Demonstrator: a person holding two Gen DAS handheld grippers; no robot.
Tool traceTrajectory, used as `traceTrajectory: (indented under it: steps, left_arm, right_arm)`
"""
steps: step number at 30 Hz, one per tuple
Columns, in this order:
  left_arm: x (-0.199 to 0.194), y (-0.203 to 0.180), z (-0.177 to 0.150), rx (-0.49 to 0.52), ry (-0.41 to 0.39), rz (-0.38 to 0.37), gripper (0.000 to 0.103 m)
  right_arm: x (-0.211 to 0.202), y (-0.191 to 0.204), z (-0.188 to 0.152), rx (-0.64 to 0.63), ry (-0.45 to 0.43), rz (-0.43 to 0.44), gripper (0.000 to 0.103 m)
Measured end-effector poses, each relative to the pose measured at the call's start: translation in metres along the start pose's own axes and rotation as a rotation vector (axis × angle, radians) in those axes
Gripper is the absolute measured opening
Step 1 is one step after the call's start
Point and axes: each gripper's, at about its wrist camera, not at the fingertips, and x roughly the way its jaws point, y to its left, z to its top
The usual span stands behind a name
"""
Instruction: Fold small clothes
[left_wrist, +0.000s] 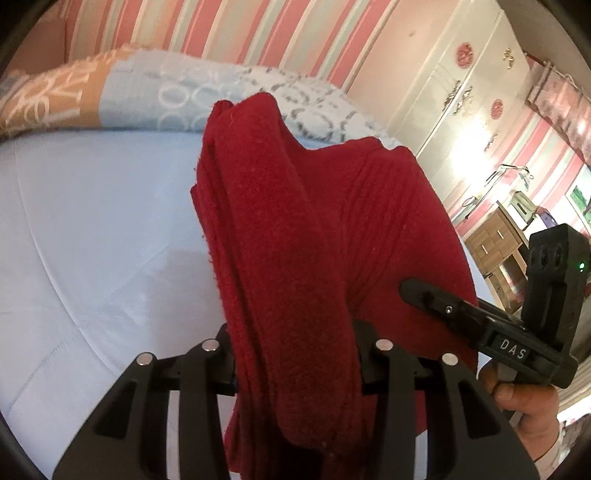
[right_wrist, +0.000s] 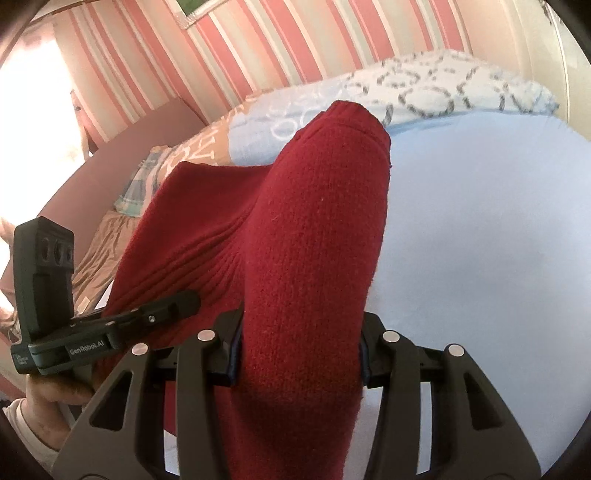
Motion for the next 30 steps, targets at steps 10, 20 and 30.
traceTrajectory:
  steps: [10, 20, 30]
  left_arm:
    - [-0.020, -0.097, -0.014, 0.062, -0.081, 0.030, 0.042]
    - [0.021, -0.124, -0.051, 0.092, -0.069, 0.153, 0.042]
    - [0.133, -0.124, -0.115, 0.067, 0.028, 0.259, 0.045]
  right_arm:
    - [-0.090, -0.026, -0.008, -0.062, -0.075, -0.058, 0.046]
    - [-0.083, -0.049, -0.048, -0.080, -0.042, -0.154, 0.047]
    - [-0.010, -0.127, -0.100, -0.030, 0.119, -0.176, 0.048]
